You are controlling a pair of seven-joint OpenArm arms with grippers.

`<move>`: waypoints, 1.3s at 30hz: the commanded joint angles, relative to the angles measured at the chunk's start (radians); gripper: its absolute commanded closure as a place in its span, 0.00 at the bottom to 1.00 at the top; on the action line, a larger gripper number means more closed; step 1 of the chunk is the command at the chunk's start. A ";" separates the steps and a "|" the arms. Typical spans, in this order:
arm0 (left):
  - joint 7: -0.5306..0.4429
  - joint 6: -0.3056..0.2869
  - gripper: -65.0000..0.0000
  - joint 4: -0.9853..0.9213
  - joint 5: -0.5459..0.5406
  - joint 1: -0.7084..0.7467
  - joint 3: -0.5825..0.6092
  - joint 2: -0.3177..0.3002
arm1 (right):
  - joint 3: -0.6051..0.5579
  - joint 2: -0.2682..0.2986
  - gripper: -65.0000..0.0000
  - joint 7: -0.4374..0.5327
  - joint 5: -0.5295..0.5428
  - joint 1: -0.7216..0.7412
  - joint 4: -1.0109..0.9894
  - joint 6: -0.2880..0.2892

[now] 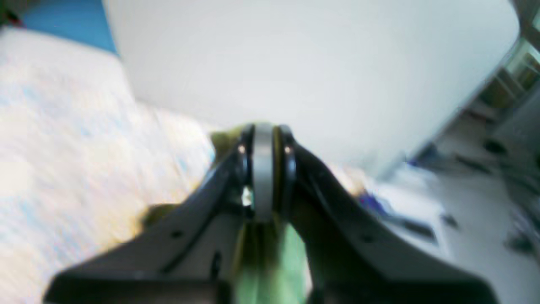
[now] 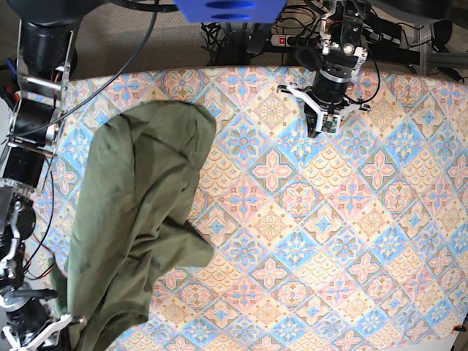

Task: Layout the t-shirt on the table in an organized manner, then fold the t-shirt properly
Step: 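Lift the shirt high with the right gripper and swing it outward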

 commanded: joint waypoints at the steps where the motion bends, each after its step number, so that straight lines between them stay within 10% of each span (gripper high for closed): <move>1: -0.022 0.003 1.00 0.017 0.006 -0.009 0.007 0.001 | 0.007 0.013 0.98 0.019 0.042 0.060 0.001 -0.003; 16: -0.023 0.003 1.00 0.015 0.005 -0.013 0.004 0.000 | -0.112 -0.314 0.98 -0.003 0.217 0.482 -0.283 -0.003; 23: -0.025 0.003 1.00 0.015 -0.003 -0.016 0.002 0.000 | -0.043 -0.343 0.98 -0.001 0.215 0.487 -0.380 -0.003; 27: -0.026 0.003 1.00 0.013 -0.004 -0.016 0.002 0.000 | -0.005 -0.319 0.98 0.006 0.215 0.487 -0.428 -0.003; 39: -0.023 0.003 1.00 0.015 -0.003 -0.041 0.048 0.001 | 0.024 0.027 0.98 0.005 0.042 0.456 -0.337 -0.009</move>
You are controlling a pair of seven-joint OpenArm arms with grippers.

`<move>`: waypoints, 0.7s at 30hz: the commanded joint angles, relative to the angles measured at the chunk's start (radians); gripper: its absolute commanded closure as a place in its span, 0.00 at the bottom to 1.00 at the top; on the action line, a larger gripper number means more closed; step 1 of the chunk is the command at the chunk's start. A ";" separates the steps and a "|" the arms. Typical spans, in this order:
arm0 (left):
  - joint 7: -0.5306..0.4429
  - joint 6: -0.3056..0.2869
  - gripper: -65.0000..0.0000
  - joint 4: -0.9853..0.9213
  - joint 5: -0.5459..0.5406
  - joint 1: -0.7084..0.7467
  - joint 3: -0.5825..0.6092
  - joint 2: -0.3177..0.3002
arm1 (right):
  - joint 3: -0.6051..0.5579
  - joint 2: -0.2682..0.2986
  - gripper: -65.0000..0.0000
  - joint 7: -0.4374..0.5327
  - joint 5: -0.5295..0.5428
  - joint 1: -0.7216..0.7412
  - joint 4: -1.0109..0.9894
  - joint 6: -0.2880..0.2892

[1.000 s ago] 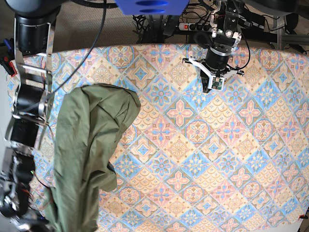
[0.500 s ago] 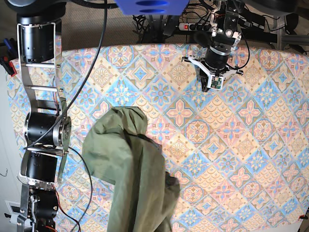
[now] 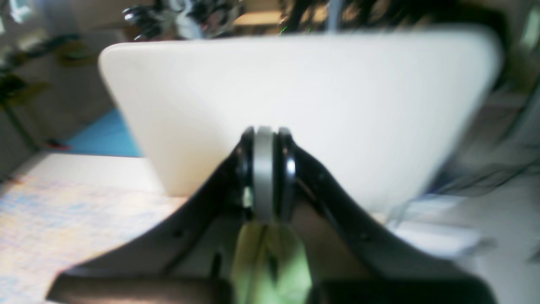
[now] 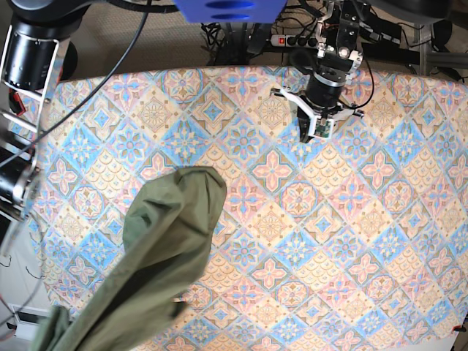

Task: Layout the t-shirt on the table in an organized manner, then fold the t-shirt properly
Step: 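Lift the shirt high with the right gripper and swing it outward, then reach the left gripper to the hanging shirt and grasp its other end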

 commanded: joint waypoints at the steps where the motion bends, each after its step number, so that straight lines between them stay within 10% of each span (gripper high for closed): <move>1: -0.020 0.003 1.00 0.020 0.004 -0.002 0.011 -0.001 | 0.006 0.041 0.98 0.033 -0.004 -0.008 0.047 -0.002; 8: -0.017 0.003 1.00 0.013 0.012 -0.089 0.112 0.037 | 0.041 0.196 0.98 0.031 -0.019 -0.287 0.231 -0.002; 21: 0.123 0.001 0.59 -0.390 0.153 -0.482 0.305 0.278 | 0.250 0.196 0.98 0.031 -0.016 -0.689 0.454 0.001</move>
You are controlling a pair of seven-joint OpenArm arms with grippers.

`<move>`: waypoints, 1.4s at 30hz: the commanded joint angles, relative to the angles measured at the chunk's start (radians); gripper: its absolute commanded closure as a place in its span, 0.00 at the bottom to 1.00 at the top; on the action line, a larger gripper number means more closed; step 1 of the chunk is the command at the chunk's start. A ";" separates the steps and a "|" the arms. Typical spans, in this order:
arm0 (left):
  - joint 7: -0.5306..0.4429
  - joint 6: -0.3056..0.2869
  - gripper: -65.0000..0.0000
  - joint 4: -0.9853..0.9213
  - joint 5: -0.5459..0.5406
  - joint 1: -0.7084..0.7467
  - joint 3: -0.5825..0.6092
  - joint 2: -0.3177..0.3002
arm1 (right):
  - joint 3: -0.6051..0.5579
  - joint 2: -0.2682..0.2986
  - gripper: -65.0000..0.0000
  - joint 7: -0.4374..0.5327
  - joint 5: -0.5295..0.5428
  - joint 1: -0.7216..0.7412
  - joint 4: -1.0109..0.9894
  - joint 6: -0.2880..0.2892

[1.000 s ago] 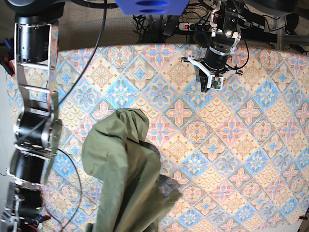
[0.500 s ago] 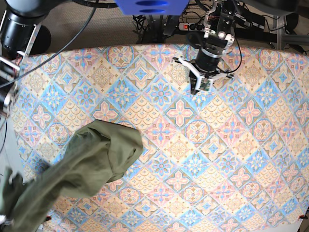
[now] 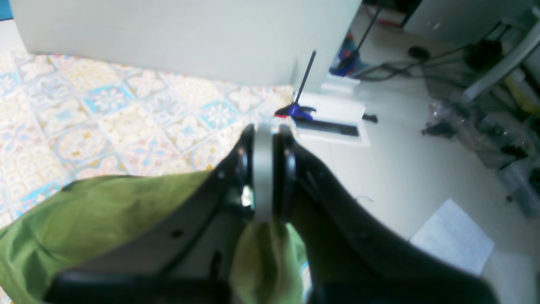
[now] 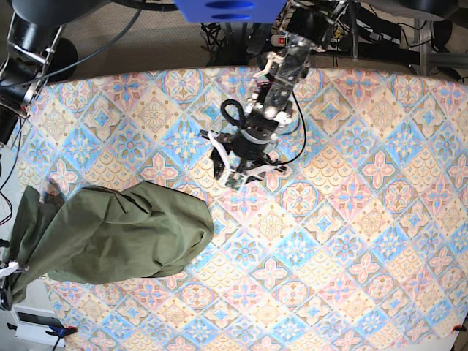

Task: Layout the t-shirt on the table in an organized manner, then fold the t-shirt properly
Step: 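Reach the left gripper to the hanging shirt and grasp its other end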

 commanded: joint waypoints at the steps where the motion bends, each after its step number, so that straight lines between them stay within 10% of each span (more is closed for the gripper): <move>1: -0.025 0.000 0.58 -0.021 0.021 -0.047 0.008 0.035 | 0.025 0.025 0.98 0.030 0.028 0.002 0.031 -0.005; 19: -0.068 0.000 0.57 -0.447 -0.034 -0.361 0.016 0.050 | 0.119 0.022 0.98 0.030 0.098 -0.106 0.083 -0.004; 42: -0.166 0.000 0.57 -0.803 -0.023 -0.659 0.694 0.020 | 0.148 -0.023 0.98 0.030 0.098 -0.127 0.086 -0.004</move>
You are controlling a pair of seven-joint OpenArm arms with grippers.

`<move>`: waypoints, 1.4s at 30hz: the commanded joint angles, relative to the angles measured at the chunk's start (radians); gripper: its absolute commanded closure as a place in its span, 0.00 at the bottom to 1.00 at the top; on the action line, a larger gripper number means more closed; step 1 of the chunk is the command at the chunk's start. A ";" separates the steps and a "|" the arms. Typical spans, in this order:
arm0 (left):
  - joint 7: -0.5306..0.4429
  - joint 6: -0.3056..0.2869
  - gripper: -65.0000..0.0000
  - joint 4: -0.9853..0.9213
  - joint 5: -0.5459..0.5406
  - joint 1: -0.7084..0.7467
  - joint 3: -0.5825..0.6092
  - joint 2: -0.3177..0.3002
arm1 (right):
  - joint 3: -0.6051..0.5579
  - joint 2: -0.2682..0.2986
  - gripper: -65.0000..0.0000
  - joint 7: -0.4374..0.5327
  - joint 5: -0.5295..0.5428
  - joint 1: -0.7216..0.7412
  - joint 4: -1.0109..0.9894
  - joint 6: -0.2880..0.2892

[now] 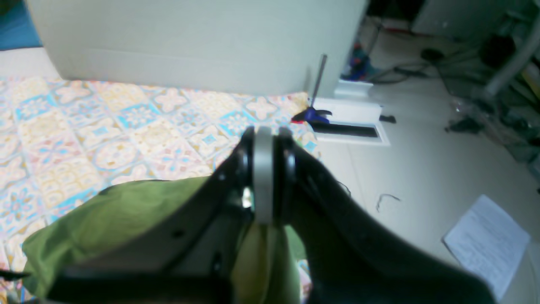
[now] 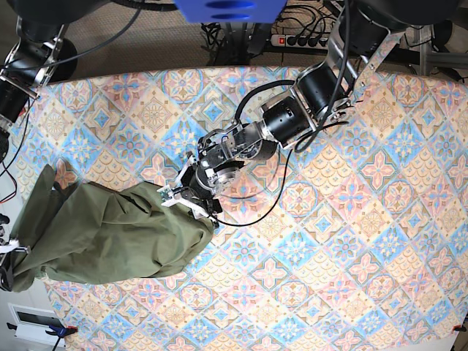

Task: Layout the t-shirt on the table in an organized manner, then fold the t-shirt properly
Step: 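Reach the left gripper to the hanging shirt and grasp its other end, then stretch the shirt between both grippers and lay it flat lengthwise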

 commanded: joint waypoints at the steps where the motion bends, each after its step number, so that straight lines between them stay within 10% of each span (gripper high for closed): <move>1: -0.002 -0.006 0.57 -0.022 0.001 -0.034 0.008 0.011 | 0.008 0.027 0.98 0.032 0.014 0.025 0.017 -0.004; 7: -0.136 -0.006 0.59 -0.214 0.001 -0.070 0.086 0.040 | 0.010 0.027 0.98 0.032 0.014 0.025 0.017 -0.004; 12: -0.140 -0.003 1.00 -0.169 -0.002 -0.076 0.099 0.040 | 0.010 0.027 0.98 0.032 0.014 0.025 0.017 -0.004; 16: -0.140 -0.001 1.00 -0.080 -0.001 -0.080 0.039 -0.021 | 0.010 0.011 0.98 0.032 0.014 0.025 0.015 -0.004; 25: 0.151 -0.007 1.00 0.567 0.001 0.042 -0.250 -0.308 | 0.042 -0.016 0.98 0.032 0.016 -0.067 0.086 -0.004; 35: 0.173 -0.092 1.00 1.143 -0.007 0.357 -0.641 -0.682 | 0.065 -0.090 0.98 0.032 0.016 -0.167 0.150 -0.004; 42: 0.164 -0.092 1.00 1.181 -0.018 0.458 -0.897 -0.804 | 0.088 -0.111 0.98 0.034 0.016 -0.165 0.146 -0.004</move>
